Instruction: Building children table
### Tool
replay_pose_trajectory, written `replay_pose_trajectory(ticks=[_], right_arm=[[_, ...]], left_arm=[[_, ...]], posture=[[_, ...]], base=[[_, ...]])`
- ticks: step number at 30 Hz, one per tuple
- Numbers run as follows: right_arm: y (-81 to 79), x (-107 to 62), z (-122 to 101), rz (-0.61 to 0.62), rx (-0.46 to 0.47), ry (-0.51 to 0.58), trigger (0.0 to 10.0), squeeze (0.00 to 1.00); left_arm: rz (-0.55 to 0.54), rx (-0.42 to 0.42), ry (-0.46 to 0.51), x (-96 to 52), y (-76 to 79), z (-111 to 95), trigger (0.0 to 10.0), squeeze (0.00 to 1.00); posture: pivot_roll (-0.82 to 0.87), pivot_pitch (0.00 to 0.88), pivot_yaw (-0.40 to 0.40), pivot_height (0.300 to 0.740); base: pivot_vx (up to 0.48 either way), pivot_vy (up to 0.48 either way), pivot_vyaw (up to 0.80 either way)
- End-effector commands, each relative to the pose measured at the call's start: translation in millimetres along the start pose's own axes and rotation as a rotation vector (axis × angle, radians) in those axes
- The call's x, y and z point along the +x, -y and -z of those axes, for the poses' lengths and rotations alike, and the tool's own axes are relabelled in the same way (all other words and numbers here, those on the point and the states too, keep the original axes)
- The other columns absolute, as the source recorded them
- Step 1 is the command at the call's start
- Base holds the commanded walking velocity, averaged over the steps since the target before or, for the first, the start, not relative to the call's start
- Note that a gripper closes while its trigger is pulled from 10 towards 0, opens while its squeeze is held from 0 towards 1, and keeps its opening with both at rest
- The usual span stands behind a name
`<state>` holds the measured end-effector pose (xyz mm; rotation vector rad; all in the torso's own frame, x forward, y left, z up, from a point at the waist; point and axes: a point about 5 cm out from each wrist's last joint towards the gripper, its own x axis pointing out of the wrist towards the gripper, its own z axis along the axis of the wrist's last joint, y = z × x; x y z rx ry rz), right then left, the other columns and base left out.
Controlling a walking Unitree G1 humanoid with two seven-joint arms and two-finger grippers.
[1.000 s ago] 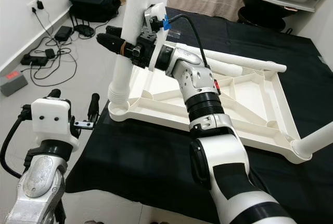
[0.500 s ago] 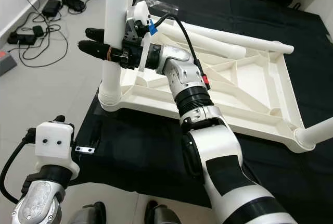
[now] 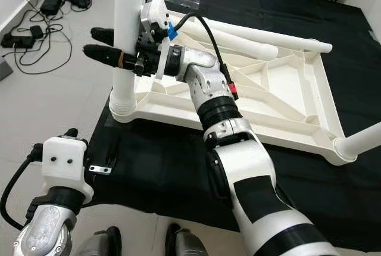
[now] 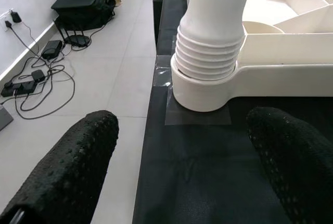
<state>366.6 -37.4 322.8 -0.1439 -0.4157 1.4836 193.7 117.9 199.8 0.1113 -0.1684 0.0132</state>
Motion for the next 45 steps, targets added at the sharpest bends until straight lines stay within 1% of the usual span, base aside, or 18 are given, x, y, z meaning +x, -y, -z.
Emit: replay_pose_trajectory(ticks=[1,9,12,15,18,21,23,25,27,29,31,32,33,35,36,38,41,45], right_arm=[[-8.6,-3.0,22.6,-0.009,0.021,-0.099,10.0,0.0],[-12.7,0.3,36.8,0.03,0.059,-0.149,10.0,0.0],[-10.6,6.6,50.0,0.129,0.124,-0.23,10.0,0.0],[-10.1,8.2,53.5,0.158,0.144,-0.256,10.0,0.0],[-8.1,9.2,58.7,0.23,0.202,-0.298,10.0,0.0],[1.2,8.5,60.4,0.397,0.244,-0.324,10.0,0.0],[1.2,8.5,60.4,0.397,0.244,-0.324,10.0,0.0],[6.2,6.2,59.4,0.49,0.254,-0.315,10.0,0.0],[6.2,6.2,59.4,0.49,0.254,-0.315,10.0,0.0],[11.5,2.4,55.1,0.598,0.238,-0.278,10.0,0.0],[11.5,2.4,55.1,0.598,0.238,-0.278,10.0,0.0],[14.1,-1.6,53.5,0.668,0.241,-0.252,10.0,0.0],[14.1,-1.6,53.5,0.668,0.241,-0.252,10.0,0.0],[17.0,-12.5,54.2,0.802,0.248,-0.22,10.0,0.0],[17.0,-12.5,54.2,0.802,0.248,-0.22,10.0,0.0],[18.9,-23.0,55.4,0.921,0.232,-0.209,10.0,0.0],[18.9,-23.0,55.4,0.921,0.232,-0.209,10.0,0.0],[17.0,-31.0,56.5,1.031,0.206,-0.198,10.0,0.0]], left_arm=[[0.006,0.001,-0.01,0.2,1.5,1.4,10.0,0.0],[0.004,0.002,0.007,3.5,1.1,-1.3,10.0,0.0],[-0.002,0.004,0.012,5.0,0.3,-2.3,10.0,0.0],[-0.004,0.004,0.013,5.1,0.1,-2.5,10.0,0.0],[-0.006,0.005,0.015,5.8,0.2,-2.9,10.0,0.0],[-0.011,0.006,0.025,6.6,-0.2,-4.2,10.0,0.0],[-0.011,0.006,0.025,6.6,-0.2,-4.2,10.0,0.0],[-0.013,0.006,0.028,7.0,-0.4,-4.3,10.0,0.0],[-0.013,0.006,0.028,7.0,-0.4,-4.3,10.0,0.0],[-0.013,0.008,0.03,7.3,-0.7,-3.9,10.0,0.0],[-0.013,0.008,0.03,7.3,-0.7,-3.9,10.0,0.0],[-0.013,0.008,0.031,7.8,-1.3,-3.7,10.0,0.0],[-0.013,0.008,0.031,7.8,-1.3,-3.7,10.0,0.0],[-0.012,0.011,0.033,8.8,-2.1,-3.1,10.0,0.0],[-0.012,0.011,0.033,8.8,-2.1,-3.1,10.0,0.0],[-0.011,0.013,0.036,9.5,-2.3,-3.3,10.0,0.0],[-0.011,0.013,0.036,9.5,-2.3,-3.3,10.0,0.0],[-0.009,0.014,0.043,11.1,-2.1,-4.8,10.0,0.0]], posture=[[0.06,0.319,-0.161,0.74],[0.06,0.309,-0.163,0.74],[0.05,0.304,-0.169,0.74],[0.05,0.304,-0.169,0.74],[0.05,0.303,-0.172,0.74],[0.05,0.291,-0.178,0.74],[0.05,0.291,-0.178,0.74],[0.05,0.284,-0.178,0.74],[0.05,0.284,-0.178,0.74],[0.04,0.279,-0.173,0.74],[0.04,0.279,-0.173,0.74],[0.04,0.278,-0.173,0.74],[0.04,0.278,-0.173,0.74],[0.04,0.268,-0.171,0.74],[0.04,0.268,-0.171,0.74],[0.04,0.268,-0.171,0.74],[0.04,0.268,-0.171,0.74],[0.04,0.268,-0.168,0.74]], base=[[0.0,0.0,0.0],[0.0,0.0,0.0],[0.0,0.0,0.0],[0.0,0.0,0.0],[0.0,0.0,0.0],[0.0,0.0,0.0],[0.0,0.0,0.0],[0.0,0.0,0.0],[0.0,0.0,0.0],[0.0,0.0,0.0],[0.0,0.0,0.0],[0.0,0.0,0.0],[0.0,0.0,0.0],[0.0,0.0,0.0],[0.0,0.0,0.0],[0.0,0.0,0.0],[0.0,0.0,0.0],[0.0,0.0,0.0]])
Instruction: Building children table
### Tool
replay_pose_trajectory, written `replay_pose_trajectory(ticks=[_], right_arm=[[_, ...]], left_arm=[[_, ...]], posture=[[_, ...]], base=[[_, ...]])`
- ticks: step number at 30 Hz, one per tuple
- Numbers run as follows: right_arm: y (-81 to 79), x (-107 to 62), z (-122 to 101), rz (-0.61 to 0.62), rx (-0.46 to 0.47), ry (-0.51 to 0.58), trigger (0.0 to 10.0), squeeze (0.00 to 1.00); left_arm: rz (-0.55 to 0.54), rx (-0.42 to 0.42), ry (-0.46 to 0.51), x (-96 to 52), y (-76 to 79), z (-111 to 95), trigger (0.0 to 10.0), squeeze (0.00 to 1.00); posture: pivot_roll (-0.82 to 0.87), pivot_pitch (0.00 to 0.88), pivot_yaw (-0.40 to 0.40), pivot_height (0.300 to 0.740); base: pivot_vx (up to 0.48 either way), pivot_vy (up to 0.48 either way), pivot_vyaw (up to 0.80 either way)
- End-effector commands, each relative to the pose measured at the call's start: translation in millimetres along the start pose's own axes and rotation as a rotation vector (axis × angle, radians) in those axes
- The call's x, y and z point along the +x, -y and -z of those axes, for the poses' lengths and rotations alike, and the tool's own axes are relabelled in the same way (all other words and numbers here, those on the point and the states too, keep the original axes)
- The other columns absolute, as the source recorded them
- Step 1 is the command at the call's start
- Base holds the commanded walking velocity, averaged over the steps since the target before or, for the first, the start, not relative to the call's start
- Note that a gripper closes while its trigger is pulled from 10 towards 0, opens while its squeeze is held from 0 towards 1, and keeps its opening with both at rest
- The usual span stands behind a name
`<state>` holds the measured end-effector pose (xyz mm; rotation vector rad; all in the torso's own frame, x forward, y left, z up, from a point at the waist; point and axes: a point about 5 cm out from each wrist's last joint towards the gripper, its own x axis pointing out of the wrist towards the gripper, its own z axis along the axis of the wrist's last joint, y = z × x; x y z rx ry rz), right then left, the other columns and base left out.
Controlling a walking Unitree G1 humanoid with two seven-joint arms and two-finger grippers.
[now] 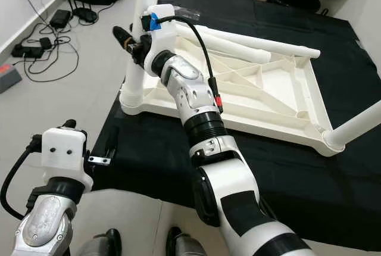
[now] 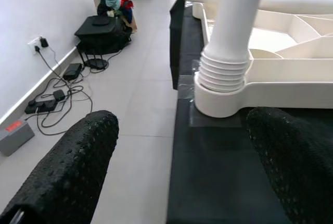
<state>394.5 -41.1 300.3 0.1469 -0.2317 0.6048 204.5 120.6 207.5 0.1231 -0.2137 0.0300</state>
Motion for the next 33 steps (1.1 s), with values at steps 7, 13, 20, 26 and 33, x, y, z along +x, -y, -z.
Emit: replay_pose_trajectory(ticks=[7,13,20,26,33], right_arm=[[21.1,-18.2,20.7,0.261,-0.08,-0.066,10.0,0.0],[21.0,-21.7,13.5,0.364,-0.112,-0.016,10.0,0.0],[18.6,-24.3,13.1,0.469,-0.15,-0.031,10.0,0.0],[24.9,-27.8,18.7,0.625,-0.168,-0.1,10.0,0.0],[38.6,-34.8,15.8,0.862,-0.202,-0.133,10.0,0.0]], left_arm=[[0.009,0.001,0.008,0.3,1.2,-1.8,10.0,0.0],[0.007,0.0,0.012,1.0,0.8,-2.9,10.0,0.0],[0.0,0.002,0.016,1.8,-1.2,-3.5,10.0,0.0],[-0.006,0.004,0.02,2.6,-2.0,-4.5,10.0,0.0],[-0.009,0.006,0.019,2.9,-2.1,-4.3,10.0,0.0]], posture=[[0.03,0.281,-0.17,0.74],[0.03,0.283,-0.174,0.74],[0.03,0.286,-0.181,0.74],[0.03,0.29,-0.183,0.74],[0.03,0.29,-0.19,0.74]], base=[[0.0,0.0,0.0],[0.0,0.0,0.0],[0.0,0.0,0.0],[0.0,0.0,0.0],[0.0,0.0,0.0]])
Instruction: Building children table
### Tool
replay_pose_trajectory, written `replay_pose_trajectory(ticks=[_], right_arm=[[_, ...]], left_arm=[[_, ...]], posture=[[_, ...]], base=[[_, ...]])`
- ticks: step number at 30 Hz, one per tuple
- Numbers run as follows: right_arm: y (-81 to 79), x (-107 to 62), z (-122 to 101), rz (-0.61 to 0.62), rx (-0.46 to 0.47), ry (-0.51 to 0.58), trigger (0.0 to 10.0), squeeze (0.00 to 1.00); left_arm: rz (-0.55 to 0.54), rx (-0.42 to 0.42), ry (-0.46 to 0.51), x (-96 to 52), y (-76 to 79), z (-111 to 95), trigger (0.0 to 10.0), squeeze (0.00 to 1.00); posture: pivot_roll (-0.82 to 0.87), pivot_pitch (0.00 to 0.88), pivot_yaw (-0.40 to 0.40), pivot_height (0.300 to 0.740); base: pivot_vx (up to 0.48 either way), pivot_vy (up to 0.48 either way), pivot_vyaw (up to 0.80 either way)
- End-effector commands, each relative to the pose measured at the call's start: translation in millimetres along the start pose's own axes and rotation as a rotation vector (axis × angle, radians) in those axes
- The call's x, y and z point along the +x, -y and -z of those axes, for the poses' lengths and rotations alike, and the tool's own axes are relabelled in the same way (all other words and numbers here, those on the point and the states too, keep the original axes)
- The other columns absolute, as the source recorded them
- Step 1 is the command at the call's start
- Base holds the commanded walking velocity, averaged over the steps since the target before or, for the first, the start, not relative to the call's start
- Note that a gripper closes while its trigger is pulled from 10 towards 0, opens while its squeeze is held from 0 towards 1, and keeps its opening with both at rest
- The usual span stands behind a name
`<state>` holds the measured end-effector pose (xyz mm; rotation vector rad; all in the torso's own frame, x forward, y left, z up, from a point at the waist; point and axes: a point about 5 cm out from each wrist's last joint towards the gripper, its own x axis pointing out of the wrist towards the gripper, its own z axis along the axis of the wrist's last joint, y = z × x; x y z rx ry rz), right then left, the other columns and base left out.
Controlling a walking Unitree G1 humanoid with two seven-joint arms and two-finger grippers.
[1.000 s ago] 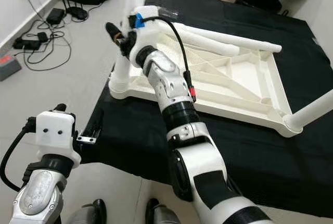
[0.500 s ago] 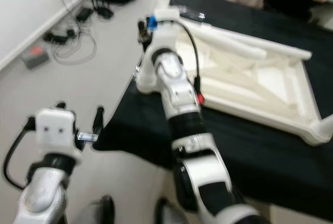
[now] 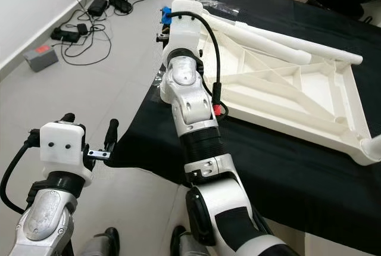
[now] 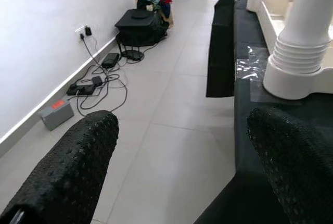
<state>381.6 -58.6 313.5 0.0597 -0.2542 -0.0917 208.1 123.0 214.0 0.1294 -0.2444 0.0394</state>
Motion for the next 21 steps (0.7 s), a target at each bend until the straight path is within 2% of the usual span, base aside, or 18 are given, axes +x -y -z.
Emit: replay_pose_trajectory(ticks=[1,3,5,8,10,12,14,15,18,20,21], right_arm=[[31.5,2.7,39.9,0.171,-0.087,-0.163,10.0,0.0],[39.6,3.7,41.8,0.277,-0.125,-0.21,10.0,0.0],[41.8,4.1,42.7,0.307,-0.14,-0.23,10.0,0.0],[45.7,2.4,42.2,0.385,-0.135,-0.238,10.0,0.0],[45.7,2.4,42.2,0.385,-0.135,-0.238,10.0,0.0],[51.8,-2.1,42.1,0.501,-0.107,-0.248,10.0,0.0],[51.8,-2.1,42.1,0.501,-0.107,-0.248,10.0,0.0],[52.2,-4.0,42.9,0.531,-0.086,-0.26,10.0,0.0],[44.0,-5.8,40.0,0.504,-0.017,-0.25,10.0,0.0],[44.0,-5.8,40.0,0.504,-0.017,-0.25,10.0,0.0],[38.3,-2.0,26.0,0.459,0.062,-0.191,10.0,0.0]], left_arm=[[0.001,-0.001,-0.011,-2.0,0.9,0.9,10.0,0.0],[-0.001,0.0,-0.011,-1.7,0.5,1.0,10.0,0.0],[-0.002,0.0,-0.011,-1.6,0.3,1.0,10.0,0.0],[-0.001,0.001,-0.01,-1.5,0.3,1.1,10.0,0.0],[-0.001,0.001,-0.01,-1.5,0.3,1.1,10.0,0.0],[-0.001,0.001,-0.01,-1.1,0.2,1.2,10.0,0.0],[-0.001,0.001,-0.01,-1.1,0.2,1.2,10.0,0.0],[0.001,0.001,-0.01,-1.1,0.3,1.2,10.0,0.0],[0.003,0.002,-0.009,-0.9,0.1,1.2,10.0,0.0],[0.003,0.002,-0.009,-0.9,0.1,1.2,10.0,0.0],[0.002,0.003,-0.009,-0.6,-0.3,1.3,10.0,0.0]], posture=[[0.03,0.29,-0.19,0.74],[0.03,0.289,-0.189,0.74],[0.03,0.289,-0.189,0.74],[0.03,0.289,-0.189,0.74],[0.03,0.289,-0.189,0.74],[0.03,0.289,-0.187,0.74],[0.03,0.289,-0.187,0.74],[0.03,0.289,-0.187,0.74],[0.03,0.288,-0.186,0.74],[0.03,0.288,-0.186,0.74],[0.04,0.286,-0.185,0.74]], base=[[0.0,0.0,0.0],[0.0,0.0,0.0],[0.0,0.0,0.0],[0.0,0.0,0.0],[0.0,0.0,0.0],[0.0,0.0,0.0],[0.0,0.0,0.0],[0.0,0.0,0.0],[0.0,0.0,0.0],[0.0,0.0,0.0],[0.0,0.0,0.0]])
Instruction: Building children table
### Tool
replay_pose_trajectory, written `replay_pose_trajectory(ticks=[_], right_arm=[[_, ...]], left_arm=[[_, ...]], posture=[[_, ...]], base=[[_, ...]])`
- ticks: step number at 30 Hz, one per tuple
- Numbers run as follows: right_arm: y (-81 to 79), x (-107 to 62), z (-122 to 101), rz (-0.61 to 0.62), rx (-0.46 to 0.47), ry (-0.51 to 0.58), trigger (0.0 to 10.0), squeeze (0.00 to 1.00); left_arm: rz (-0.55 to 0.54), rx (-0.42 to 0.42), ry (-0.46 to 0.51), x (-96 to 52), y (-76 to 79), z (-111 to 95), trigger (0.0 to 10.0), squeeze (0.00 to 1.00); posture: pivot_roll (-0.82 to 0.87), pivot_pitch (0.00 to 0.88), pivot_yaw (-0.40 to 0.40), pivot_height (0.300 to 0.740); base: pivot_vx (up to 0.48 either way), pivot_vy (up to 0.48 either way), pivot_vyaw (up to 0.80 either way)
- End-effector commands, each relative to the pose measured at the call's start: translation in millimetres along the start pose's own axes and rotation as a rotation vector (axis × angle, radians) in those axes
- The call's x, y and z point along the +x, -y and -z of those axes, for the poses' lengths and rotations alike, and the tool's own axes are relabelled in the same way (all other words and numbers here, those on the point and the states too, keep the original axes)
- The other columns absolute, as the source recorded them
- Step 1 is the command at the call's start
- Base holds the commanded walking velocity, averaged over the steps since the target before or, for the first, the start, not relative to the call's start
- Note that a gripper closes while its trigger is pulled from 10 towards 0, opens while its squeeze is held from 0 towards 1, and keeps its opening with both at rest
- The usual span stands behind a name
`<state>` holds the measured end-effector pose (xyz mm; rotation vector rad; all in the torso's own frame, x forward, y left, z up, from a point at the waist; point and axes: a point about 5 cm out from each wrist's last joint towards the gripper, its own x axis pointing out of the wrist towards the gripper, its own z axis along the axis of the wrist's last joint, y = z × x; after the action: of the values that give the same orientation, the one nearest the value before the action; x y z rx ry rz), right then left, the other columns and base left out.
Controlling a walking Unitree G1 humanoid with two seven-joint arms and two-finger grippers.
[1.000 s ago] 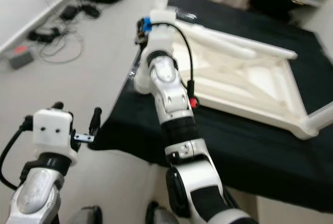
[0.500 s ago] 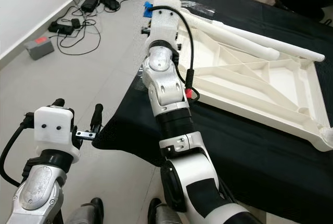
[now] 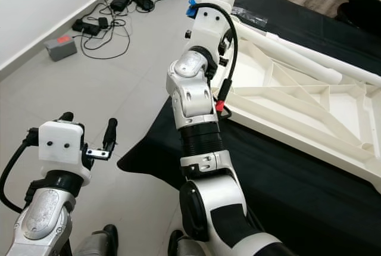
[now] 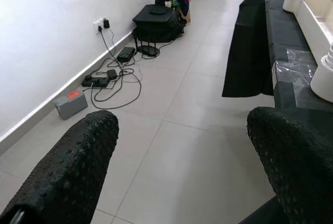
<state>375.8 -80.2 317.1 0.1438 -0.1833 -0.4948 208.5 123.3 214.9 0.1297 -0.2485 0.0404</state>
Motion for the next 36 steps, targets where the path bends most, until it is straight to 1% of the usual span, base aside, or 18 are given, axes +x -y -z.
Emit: replay_pose_trajectory(ticks=[1,2,4,5,6,7,8,9,11,12,13,15,20,23,25,29,33,36], right_arm=[[15.5,9.1,31.2,0.05,0.006,-0.136,10.0,0.0],[11.2,10.8,12.1,0.022,0.077,-0.074,10.0,0.0],[11.2,10.8,12.1,0.022,0.077,-0.074,10.0,0.0],[9.6,13.2,-8.5,0.001,0.144,-0.005,10.0,0.0],[9.6,13.2,-8.5,0.001,0.144,-0.005,10.0,0.0],[10.5,15.4,-27.8,-0.002,0.19,0.061,10.0,0.0],[10.5,15.4,-27.8,-0.002,0.19,0.061,10.0,0.0],[11.6,16.4,-42.3,-0.004,0.21,0.117,10.0,0.0],[11.6,16.4,-42.3,-0.004,0.21,0.117,10.0,0.0],[12.2,16.5,-58.6,-0.041,0.242,0.195,10.0,0.0],[12.2,16.5,-58.6,-0.041,0.242,0.195,10.0,0.0],[14.1,15.5,-82.5,-0.146,0.26,0.354,10.0,0.0],[18.8,19.4,-83.0,-0.168,0.207,0.404,10.0,0.0],[23.2,25.8,-71.7,-0.249,0.151,0.409,10.0,0.0],[23.2,25.8,-71.7,-0.249,0.151,0.409,10.0,0.0],[27.9,30.7,-54.5,-0.293,0.116,0.378,10.0,0.0],[24.0,29.2,-50.7,-0.384,0.147,0.363,10.0,0.0],[8.1,14.7,-45.8,-0.705,0.343,0.293,10.0,0.0]], left_arm=[[0.004,0.002,-0.013,-1.3,0.1,2.0,10.0,0.0],[0.003,0.003,-0.012,-0.7,-0.4,2.1,10.0,0.0],[0.003,0.003,-0.012,-0.7,-0.4,2.1,10.0,0.0],[0.003,0.002,-0.009,0.2,-0.8,2.2,10.0,0.0],[0.003,0.002,-0.009,0.2,-0.8,2.2,10.0,0.0],[0.003,0.003,-0.006,1.4,-1.1,2.2,10.0,0.0],[0.003,0.003,-0.006,1.4,-1.1,2.2,10.0,0.0],[0.002,0.002,-0.003,2.4,-1.5,2.0,10.0,0.0],[0.002,0.002,-0.003,2.4,-1.5,2.0,10.0,0.0],[0.002,0.003,0.0,3.6,-1.9,2.3,10.0,0.0],[0.002,0.003,0.0,3.6,-1.9,2.3,10.0,0.0],[0.005,0.006,0.005,5.8,-2.8,3.0,10.0,0.0],[0.009,0.011,0.008,7.4,-3.8,3.5,10.0,0.0],[0.011,0.019,0.01,8.2,-4.4,3.7,10.0,0.0],[0.011,0.019,0.01,8.2,-4.4,3.7,10.0,0.0],[0.013,0.017,0.013,7.6,-4.1,3.0,10.0,0.0],[0.018,0.018,0.016,7.5,-3.7,2.8,10.0,0.0],[0.046,0.089,0.05,12.5,-4.9,-2.1,10.0,0.0]], posture=[[0.04,0.286,-0.185,0.74],[0.04,0.281,-0.183,0.74],[0.04,0.281,-0.183,0.74],[0.04,0.274,-0.179,0.74],[0.04,0.274,-0.179,0.74],[0.04,0.268,-0.179,0.74],[0.04,0.268,-0.179,0.74],[0.04,0.264,-0.177,0.74],[0.04,0.264,-0.177,0.74],[0.04,0.252,-0.172,0.74],[0.04,0.252,-0.172,0.74],[0.05,0.239,-0.163,0.74],[0.06,0.232,-0.156,0.74],[0.06,0.226,-0.15,0.74],[0.06,0.226,-0.15,0.74],[0.06,0.219,-0.142,0.74],[0.06,0.218,-0.142,0.74],[0.06,0.212,-0.141,0.74]], base=[[0.0,0.0,0.0],[0.0,0.0,0.0],[0.0,0.0,0.0],[0.0,0.0,0.0],[0.0,0.0,0.0],[0.0,0.0,0.0],[0.0,0.0,0.0],[0.0,0.0,0.0],[0.0,0.0,0.0],[0.0,0.0,0.0],[0.0,0.0,0.0],[0.0,0.0,0.0],[0.0,0.0,0.0],[0.0,0.0,0.0],[0.0,0.0,0.0],[0.0,0.0,0.0],[0.0,0.0,0.0],[0.0,0.0,0.0]])
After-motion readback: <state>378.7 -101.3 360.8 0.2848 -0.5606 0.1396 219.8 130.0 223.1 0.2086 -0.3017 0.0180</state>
